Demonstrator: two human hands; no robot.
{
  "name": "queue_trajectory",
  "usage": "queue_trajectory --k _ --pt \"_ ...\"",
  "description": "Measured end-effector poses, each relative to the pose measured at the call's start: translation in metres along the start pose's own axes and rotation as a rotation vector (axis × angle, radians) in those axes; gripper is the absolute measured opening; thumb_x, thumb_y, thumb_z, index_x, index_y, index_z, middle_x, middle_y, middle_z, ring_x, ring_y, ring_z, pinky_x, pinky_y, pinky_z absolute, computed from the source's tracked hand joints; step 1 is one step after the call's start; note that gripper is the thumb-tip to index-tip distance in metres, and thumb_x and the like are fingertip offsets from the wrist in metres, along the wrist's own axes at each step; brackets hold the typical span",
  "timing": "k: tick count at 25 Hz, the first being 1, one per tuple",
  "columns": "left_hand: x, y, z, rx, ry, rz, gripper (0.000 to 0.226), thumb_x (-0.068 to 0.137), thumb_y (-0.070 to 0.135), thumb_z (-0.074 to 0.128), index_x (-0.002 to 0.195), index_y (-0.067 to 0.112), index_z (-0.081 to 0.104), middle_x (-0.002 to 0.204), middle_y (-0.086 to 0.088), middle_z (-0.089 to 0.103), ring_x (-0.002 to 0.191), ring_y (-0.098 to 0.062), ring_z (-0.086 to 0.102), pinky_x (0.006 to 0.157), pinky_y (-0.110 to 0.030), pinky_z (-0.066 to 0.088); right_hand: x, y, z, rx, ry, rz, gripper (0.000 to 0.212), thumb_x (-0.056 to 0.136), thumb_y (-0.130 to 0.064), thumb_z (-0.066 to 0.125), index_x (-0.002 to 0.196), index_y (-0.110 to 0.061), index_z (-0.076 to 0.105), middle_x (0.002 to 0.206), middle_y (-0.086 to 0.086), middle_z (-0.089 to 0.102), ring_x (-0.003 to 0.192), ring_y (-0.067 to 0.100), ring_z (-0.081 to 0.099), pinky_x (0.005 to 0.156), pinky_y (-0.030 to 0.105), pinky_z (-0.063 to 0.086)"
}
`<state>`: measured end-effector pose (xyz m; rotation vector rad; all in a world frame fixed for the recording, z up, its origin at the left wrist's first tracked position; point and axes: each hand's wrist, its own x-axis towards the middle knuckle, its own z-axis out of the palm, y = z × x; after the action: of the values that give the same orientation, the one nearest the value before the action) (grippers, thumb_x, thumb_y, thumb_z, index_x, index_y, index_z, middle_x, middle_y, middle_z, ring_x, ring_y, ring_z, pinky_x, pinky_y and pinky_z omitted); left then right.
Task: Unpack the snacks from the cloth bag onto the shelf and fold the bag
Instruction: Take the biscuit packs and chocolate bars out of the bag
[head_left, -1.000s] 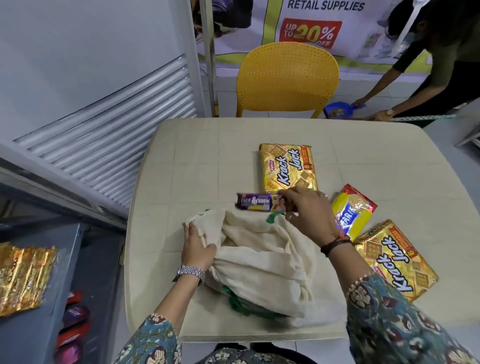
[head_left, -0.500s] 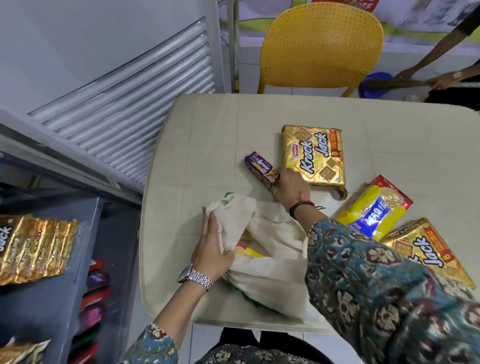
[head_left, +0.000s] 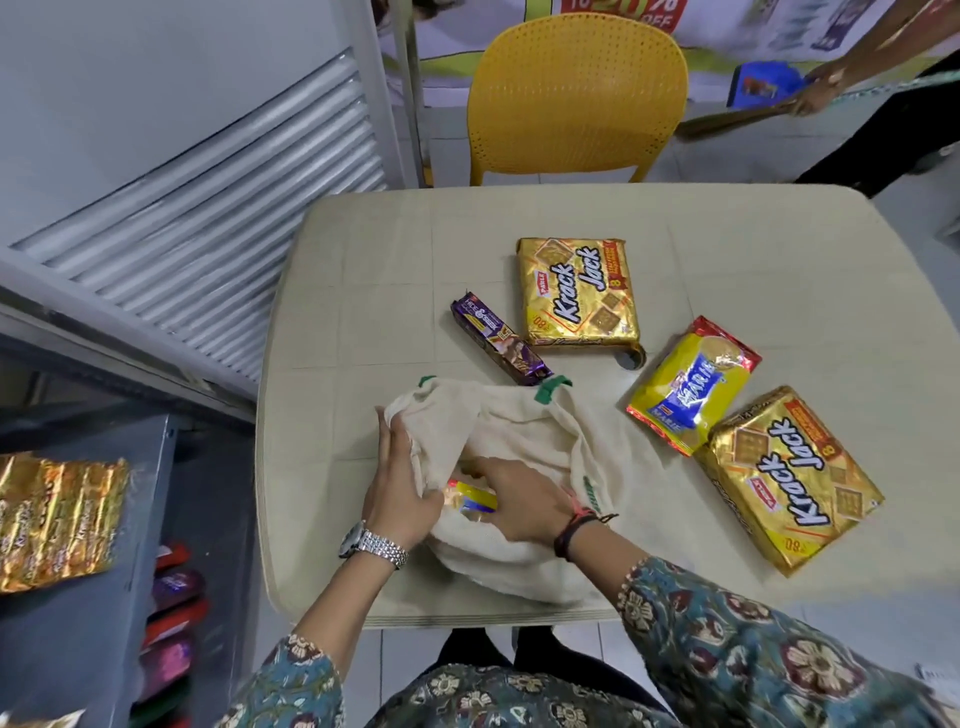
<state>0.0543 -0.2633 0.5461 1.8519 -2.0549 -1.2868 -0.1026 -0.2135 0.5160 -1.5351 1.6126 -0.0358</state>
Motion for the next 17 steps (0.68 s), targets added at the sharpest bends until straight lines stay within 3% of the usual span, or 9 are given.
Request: queue_trajectory --k 3,6,9,12,15,17 --pt "-0.006 0.002 0.002 0.015 0.005 0.023 0.095 0.074 0.004 0.062 0.147 0.016 0.002 0.157 0.001 -0.012 0.126 -0.032 0.046 0.081 -0.038 0.049 -0.002 -0.008 0.023 -0.184 0.007 -0.010 0.059 0.085 -0.027 0.060 0.137 -0.014 0.036 0.136 0.008 0.049 0.114 0.034 0.055 0.076 0.040 0.045" --pt "-0.013 0.000 0.003 0.015 0.027 0.031 0.094 0.074 0.003 0.062 0.147 0.015 0.003 0.158 0.000 -0.011 0.127 -0.030 0.046 0.081 -0.037 0.049 -0.005 -0.015 0.031 -0.275 0.105 0.055 0.051 0.085 -0.027 0.060 0.129 -0.010 0.040 0.126 0.013 0.056 0.107 0.037 0.058 0.068 0.037 0.038" --pt "-0.020 -0.003 -0.001 0.038 0.079 0.025 0.093 0.075 0.002 0.062 0.147 0.014 0.005 0.158 0.000 -0.007 0.121 -0.035 0.050 0.080 -0.039 0.050 -0.016 -0.006 0.015 -0.090 0.138 0.117 0.047 0.080 -0.039 0.065 0.117 -0.014 0.049 0.111 0.011 0.065 0.100 0.035 0.062 0.072 0.035 0.043" --pt "-0.024 -0.009 -0.003 0.046 0.105 0.022 0.092 0.076 0.003 0.062 0.147 0.014 0.005 0.158 -0.001 -0.008 0.119 -0.035 0.051 0.076 -0.037 0.050 -0.033 0.011 -0.007 0.195 0.144 0.114 0.052 0.062 -0.035 0.067 0.108 -0.015 0.052 0.096 0.004 0.063 0.089 0.026 0.062 0.075 0.035 0.052" --pt "-0.020 -0.008 -0.004 0.034 0.114 -0.012 0.091 0.078 0.005 0.063 0.147 0.009 0.003 0.157 -0.004 -0.012 0.128 -0.033 0.044 0.083 -0.037 0.048 -0.045 0.029 -0.027 0.369 0.096 0.038 0.059 0.055 -0.022 0.062 0.113 -0.013 0.053 0.099 0.001 0.058 0.088 0.018 0.058 0.074 0.021 0.049" --pt "-0.016 -0.006 -0.006 0.008 0.110 -0.035 0.091 0.077 0.005 0.063 0.146 0.007 0.005 0.158 -0.006 -0.009 0.132 -0.032 0.039 0.088 -0.035 0.046 -0.054 0.037 -0.038 0.571 0.119 0.025 0.065 0.054 -0.010 0.065 0.118 -0.011 0.053 0.109 0.007 0.062 0.097 0.021 0.061 0.082 0.026 0.052"
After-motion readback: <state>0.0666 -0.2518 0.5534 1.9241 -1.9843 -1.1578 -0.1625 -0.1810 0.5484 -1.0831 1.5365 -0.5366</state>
